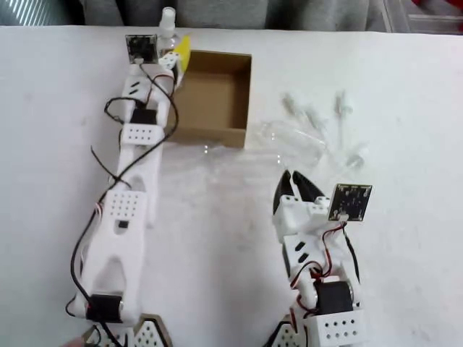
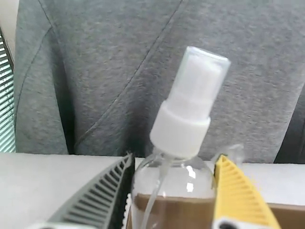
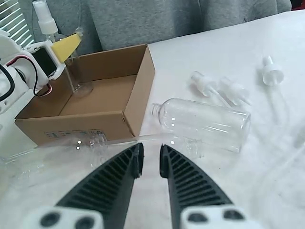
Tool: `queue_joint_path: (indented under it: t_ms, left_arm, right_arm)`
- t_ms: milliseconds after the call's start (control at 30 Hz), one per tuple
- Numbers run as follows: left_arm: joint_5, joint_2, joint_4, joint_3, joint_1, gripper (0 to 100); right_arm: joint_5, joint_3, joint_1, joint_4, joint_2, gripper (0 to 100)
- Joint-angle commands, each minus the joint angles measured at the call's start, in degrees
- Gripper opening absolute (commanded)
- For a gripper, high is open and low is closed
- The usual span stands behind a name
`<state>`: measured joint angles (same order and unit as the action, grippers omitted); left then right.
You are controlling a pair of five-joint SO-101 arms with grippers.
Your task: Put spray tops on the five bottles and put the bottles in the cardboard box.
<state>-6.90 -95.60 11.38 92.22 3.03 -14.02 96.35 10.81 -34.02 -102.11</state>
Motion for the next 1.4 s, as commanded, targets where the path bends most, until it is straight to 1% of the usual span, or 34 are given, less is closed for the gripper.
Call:
queue_joint_path:
  t_ms: [0, 133, 367, 433, 967, 1100, 1300, 1367]
  left_arm:
    - [-1.14, 5.14, -4.75, 3.69, 1.27, 25]
    - [-1.14, 5.05, -8.97, 3.69, 1.36, 25]
    - [-0.44, 3.03, -13.89, 3.6, 0.84, 25]
    - [1.58, 1.89, -15.03, 3.6, 0.66, 25]
    - [2.46, -2.24, -14.68, 3.52, -0.4, 25]
    - [2.29, -2.24, -11.96, 3.52, -0.4, 25]
    - [2.37, -2.33, -11.34, 3.52, -0.13, 25]
    - [2.37, -2.33, -9.32, 3.52, -0.13, 28]
  right_arm:
    - [0.62, 0.53, -0.04, -0.04, -0.57, 5.2]
    - [0.62, 0.53, -0.04, 0.04, -0.57, 5.2]
    - [0.62, 0.53, -0.04, 0.13, -0.57, 5.2]
    - [0.62, 0.53, -0.04, 0.13, -0.57, 5.2]
    - [0.62, 0.53, -0.4, 0.13, -0.66, 5.2]
    - [0.62, 0.53, -0.4, 0.13, -0.66, 5.2]
    - [0.62, 0.53, -0.4, 0.13, -0.66, 5.2]
    - [0.62, 0.53, -0.4, 0.13, -0.66, 5.2]
